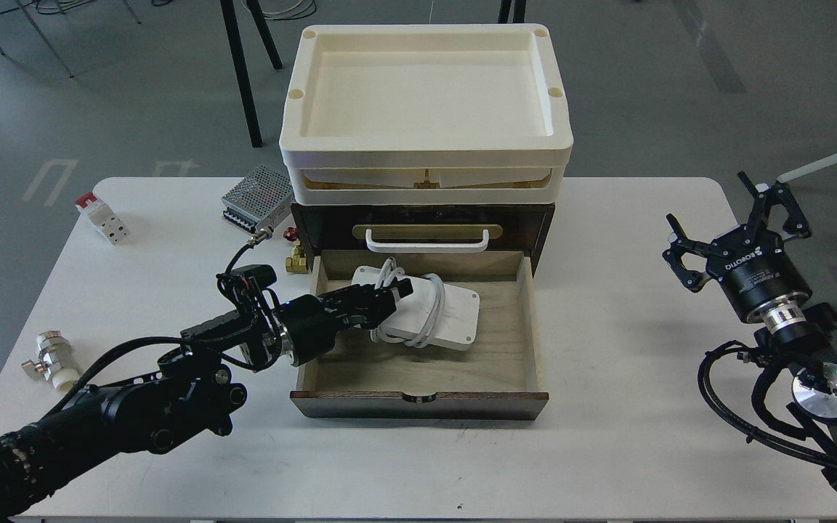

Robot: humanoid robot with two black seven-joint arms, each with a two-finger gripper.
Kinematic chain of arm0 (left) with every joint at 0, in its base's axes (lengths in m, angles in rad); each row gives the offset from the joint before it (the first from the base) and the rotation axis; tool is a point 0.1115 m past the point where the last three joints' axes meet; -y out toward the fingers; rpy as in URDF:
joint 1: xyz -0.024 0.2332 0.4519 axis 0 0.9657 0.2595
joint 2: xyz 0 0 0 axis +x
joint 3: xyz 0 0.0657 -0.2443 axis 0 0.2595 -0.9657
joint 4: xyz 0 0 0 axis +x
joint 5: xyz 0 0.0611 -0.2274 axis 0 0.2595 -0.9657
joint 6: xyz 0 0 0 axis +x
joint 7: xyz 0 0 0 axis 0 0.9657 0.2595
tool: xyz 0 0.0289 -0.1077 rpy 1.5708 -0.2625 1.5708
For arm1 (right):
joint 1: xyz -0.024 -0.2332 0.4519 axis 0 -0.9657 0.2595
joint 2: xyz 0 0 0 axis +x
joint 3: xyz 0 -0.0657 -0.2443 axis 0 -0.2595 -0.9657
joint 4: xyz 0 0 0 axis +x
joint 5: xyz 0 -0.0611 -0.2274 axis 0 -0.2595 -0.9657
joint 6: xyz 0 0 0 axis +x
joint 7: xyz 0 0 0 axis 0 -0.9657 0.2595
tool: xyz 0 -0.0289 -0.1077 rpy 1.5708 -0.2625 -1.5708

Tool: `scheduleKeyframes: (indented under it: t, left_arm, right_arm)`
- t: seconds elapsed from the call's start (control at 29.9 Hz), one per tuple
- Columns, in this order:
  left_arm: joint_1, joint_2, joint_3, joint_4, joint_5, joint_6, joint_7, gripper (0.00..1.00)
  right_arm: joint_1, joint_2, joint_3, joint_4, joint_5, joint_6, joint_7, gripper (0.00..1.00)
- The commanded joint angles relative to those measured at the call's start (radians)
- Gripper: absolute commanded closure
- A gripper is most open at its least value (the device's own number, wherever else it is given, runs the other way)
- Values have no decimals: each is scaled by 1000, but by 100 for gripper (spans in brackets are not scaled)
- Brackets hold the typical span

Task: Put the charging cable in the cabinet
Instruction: 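Release the brick in the drawer and open the left gripper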

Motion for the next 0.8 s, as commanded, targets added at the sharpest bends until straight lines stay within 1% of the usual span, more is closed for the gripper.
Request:
scheduleKeyframes:
  t: [0.0, 0.03, 0.07, 0.13, 0.3, 0.64, 0.77]
  left_arm:
    - [15, 7, 0, -8, 4, -3, 0, 28]
    - [15, 11, 0, -12, 4, -4, 0, 21]
    - [16, 16, 2, -14, 4, -6, 0, 18]
    - [16, 19, 3, -15, 6, -6, 0, 15]
    - [10, 51, 46, -18, 10, 0, 0, 15]
    - [-25, 120, 44, -23, 15, 3, 0, 15]
    - [-35, 134, 46, -75, 13, 3, 0, 15]
  right_arm:
    - [0, 0, 0, 0, 0, 0, 0, 1]
    - [0, 0, 0, 0, 0, 0, 0, 1]
    - [0, 0, 0, 0, 0, 0, 0, 1]
    - [0, 0, 0, 0, 0, 0, 0, 1]
    - [0, 0, 0, 0, 0, 0, 0, 1]
    - [0, 0, 0, 0, 0, 0, 0, 1]
    - [0, 0, 0, 0, -1, 1, 0, 1]
